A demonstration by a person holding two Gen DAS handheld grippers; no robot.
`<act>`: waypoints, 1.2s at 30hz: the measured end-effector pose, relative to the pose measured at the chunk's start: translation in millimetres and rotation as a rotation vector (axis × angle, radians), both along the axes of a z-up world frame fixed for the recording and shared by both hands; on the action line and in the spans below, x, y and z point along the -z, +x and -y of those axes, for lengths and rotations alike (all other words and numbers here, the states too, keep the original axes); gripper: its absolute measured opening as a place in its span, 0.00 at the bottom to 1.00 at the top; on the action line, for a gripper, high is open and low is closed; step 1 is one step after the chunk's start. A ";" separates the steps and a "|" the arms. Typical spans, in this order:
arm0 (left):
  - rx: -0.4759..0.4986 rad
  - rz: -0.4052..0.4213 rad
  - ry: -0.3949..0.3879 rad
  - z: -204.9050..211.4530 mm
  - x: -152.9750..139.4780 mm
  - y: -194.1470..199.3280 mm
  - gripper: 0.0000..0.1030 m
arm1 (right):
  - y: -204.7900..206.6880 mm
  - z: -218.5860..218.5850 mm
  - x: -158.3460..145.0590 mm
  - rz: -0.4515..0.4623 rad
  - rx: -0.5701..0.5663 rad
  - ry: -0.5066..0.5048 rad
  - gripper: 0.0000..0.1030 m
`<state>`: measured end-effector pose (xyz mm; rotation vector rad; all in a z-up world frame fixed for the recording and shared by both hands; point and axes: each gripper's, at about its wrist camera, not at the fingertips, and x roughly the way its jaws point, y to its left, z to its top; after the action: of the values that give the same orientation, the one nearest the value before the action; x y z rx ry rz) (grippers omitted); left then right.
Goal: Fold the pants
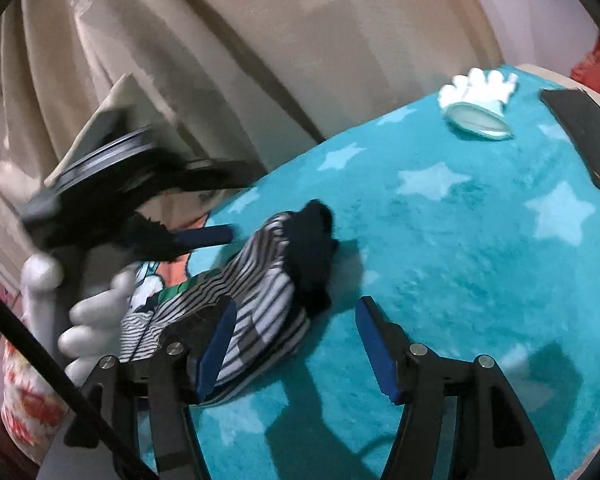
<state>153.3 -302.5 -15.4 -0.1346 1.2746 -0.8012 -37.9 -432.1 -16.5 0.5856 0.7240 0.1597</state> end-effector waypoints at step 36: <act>-0.685 0.180 -0.125 -345.6 -27.3 -109.2 0.71 | 45.1 -144.9 -66.0 0.137 -0.378 -0.162 0.26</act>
<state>44.1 43.1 11.9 -0.5547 0.9159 -0.2888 7.2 -287.2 49.5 0.2757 0.7009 0.4827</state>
